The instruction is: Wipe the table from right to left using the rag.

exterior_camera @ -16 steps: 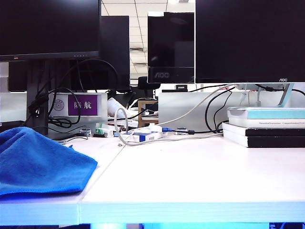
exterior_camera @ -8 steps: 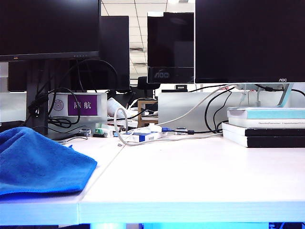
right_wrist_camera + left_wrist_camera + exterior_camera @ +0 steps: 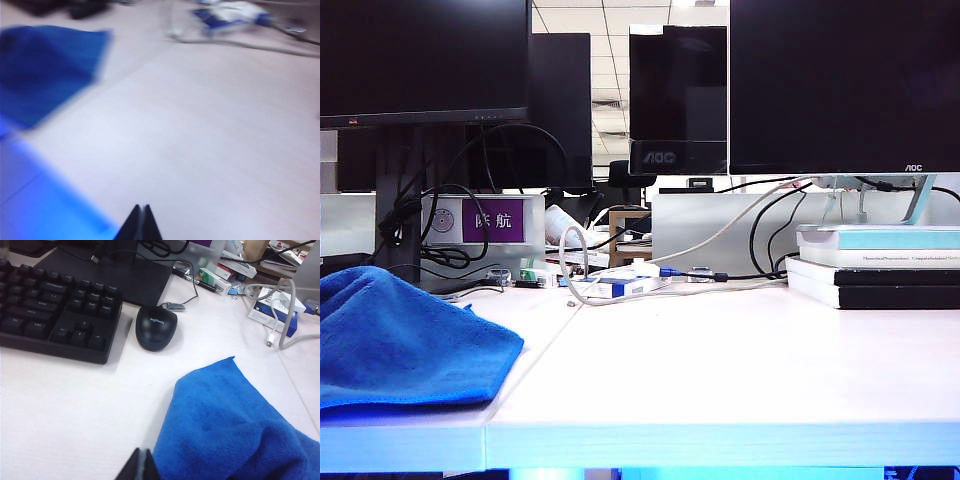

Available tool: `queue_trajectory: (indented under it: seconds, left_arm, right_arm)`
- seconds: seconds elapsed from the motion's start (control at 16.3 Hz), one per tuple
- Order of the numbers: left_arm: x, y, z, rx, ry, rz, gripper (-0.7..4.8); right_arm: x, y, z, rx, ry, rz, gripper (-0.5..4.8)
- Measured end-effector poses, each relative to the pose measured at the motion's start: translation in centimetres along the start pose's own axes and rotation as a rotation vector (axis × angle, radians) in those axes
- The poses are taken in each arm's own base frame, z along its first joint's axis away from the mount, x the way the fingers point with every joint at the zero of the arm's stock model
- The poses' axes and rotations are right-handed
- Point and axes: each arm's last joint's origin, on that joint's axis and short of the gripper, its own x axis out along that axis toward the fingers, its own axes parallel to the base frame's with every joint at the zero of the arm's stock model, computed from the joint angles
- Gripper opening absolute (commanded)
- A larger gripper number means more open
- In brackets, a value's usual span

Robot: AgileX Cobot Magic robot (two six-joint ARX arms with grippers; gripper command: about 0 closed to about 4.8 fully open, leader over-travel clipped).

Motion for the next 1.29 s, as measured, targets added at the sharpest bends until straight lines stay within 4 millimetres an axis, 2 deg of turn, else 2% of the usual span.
queue_trajectory:
  seconds: [0.06,0.12,0.31,0.61,0.86,1.04,1.29]
  left_arm:
    - [0.0,0.0,0.0,0.0,0.0,0.0,-0.05]
    - [0.0,0.0,0.0,0.0,0.0,0.0,-0.05]
    - [0.0,0.0,0.0,0.0,0.0,0.0,-0.05]
    - [0.0,0.0,0.0,0.0,0.0,0.0,-0.05]
    - [0.0,0.0,0.0,0.0,0.0,0.0,-0.05]
    - [0.0,0.0,0.0,0.0,0.0,0.0,-0.05]
    - [0.0,0.0,0.0,0.0,0.0,0.0,-0.05]
  right_arm:
    - [0.3,-0.2,-1.2,0.017,-0.041,-0.082,-0.01]
    - [0.3,-0.3,-1.5,0.033,-0.074,-0.112,-0.01]
    - [0.1,-0.6,-3.0,0.09,-0.186,-0.142,-0.01]
    - [1.5,-0.9,-5.5,0.078,-0.107,-0.182,-0.01]
    - [2.0,-2.5,-5.9,0.146,-0.08,-0.206,-0.01]
    - [1.7,-4.7,-6.2,0.23,-0.071,-0.37,-0.01]
    - [1.4,-5.7,-6.4,0.268,-0.09,-0.488,0.0]
